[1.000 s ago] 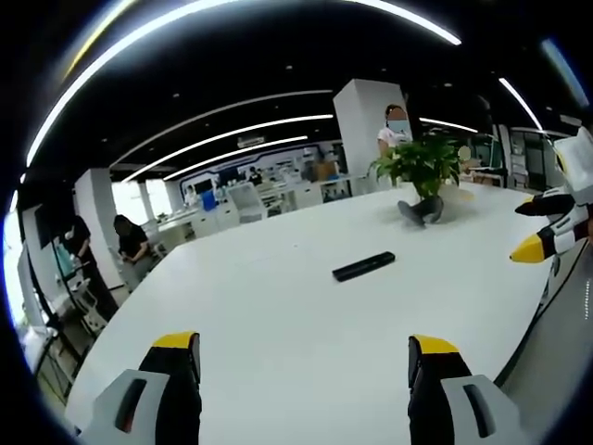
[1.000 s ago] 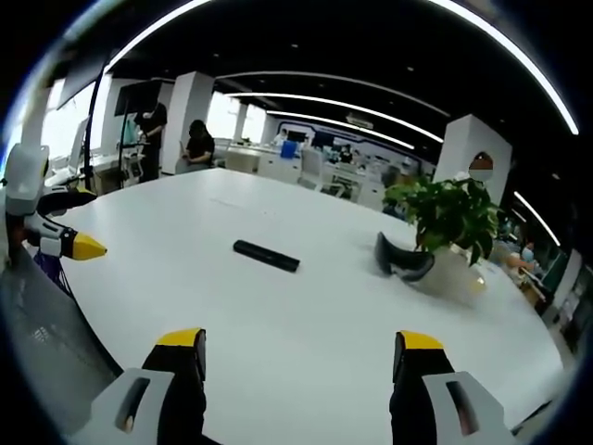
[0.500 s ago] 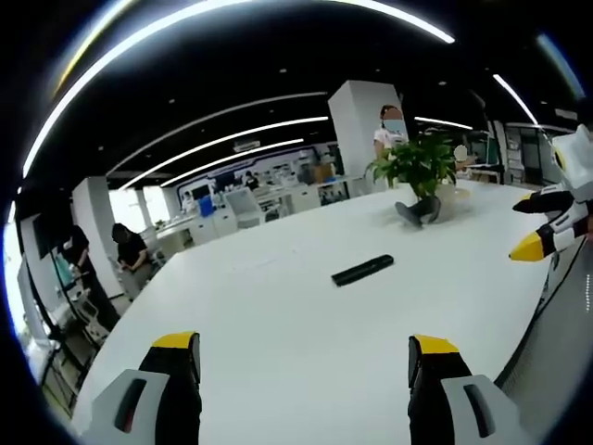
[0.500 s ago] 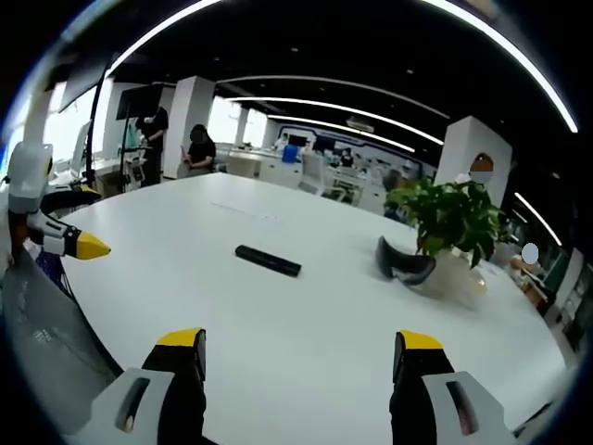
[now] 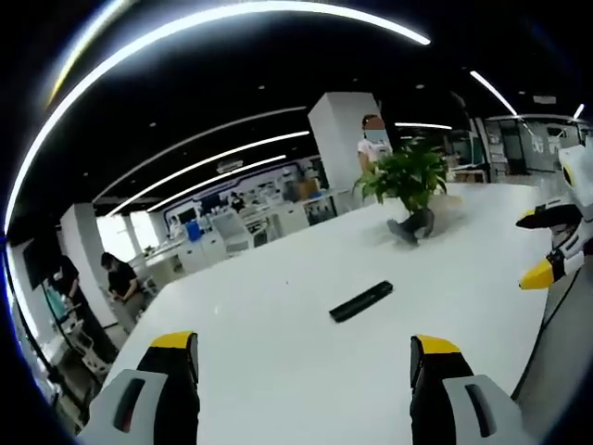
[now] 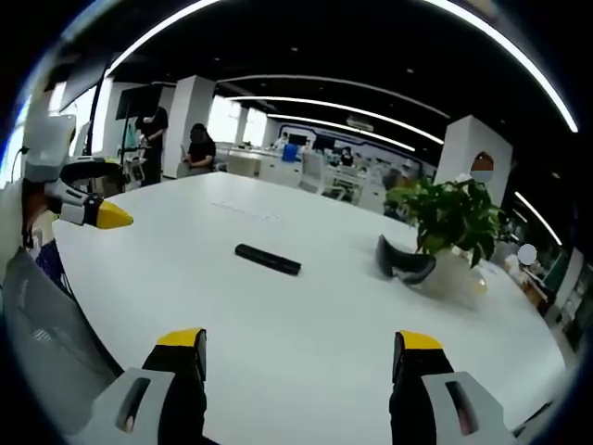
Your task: Press the specified remote control buttons in sequence, fully releasing each button before pressing the next.
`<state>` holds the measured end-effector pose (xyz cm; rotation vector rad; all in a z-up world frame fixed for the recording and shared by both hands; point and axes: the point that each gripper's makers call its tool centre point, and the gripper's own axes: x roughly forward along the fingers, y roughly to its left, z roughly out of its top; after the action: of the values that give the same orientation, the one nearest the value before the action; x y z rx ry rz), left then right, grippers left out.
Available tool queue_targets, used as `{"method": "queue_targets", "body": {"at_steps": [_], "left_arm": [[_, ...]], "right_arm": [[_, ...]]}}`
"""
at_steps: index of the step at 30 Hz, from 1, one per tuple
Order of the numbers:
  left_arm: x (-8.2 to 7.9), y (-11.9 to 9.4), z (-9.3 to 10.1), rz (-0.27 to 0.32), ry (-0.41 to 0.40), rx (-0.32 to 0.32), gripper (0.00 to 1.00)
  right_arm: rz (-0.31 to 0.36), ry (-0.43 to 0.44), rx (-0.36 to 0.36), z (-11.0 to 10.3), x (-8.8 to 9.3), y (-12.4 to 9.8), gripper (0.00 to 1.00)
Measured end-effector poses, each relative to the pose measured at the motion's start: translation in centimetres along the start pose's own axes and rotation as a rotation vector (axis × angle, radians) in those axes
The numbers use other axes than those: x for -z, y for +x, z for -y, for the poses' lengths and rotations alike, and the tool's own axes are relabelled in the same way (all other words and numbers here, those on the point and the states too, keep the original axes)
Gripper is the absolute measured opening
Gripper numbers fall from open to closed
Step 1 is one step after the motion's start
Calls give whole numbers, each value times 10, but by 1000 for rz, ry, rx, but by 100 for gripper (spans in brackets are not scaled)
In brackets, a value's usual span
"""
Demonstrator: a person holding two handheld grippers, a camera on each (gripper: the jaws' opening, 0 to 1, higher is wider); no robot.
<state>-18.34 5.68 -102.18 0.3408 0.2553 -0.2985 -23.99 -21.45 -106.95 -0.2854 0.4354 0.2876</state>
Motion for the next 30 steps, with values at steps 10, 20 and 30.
{"method": "queue_targets", "body": {"at_steps": [10, 20, 30], "left_arm": [[-39, 53, -13, 67, 143, 50, 98], [-55, 95, -16, 77, 198, 122, 97], [-54, 135, 5, 45, 265, 261, 97]], "right_arm": [[-21, -8, 0, -1, 3, 2, 81], [-48, -15, 8, 0, 8, 4, 81], [-67, -16, 5, 0, 11, 5, 81]]}}
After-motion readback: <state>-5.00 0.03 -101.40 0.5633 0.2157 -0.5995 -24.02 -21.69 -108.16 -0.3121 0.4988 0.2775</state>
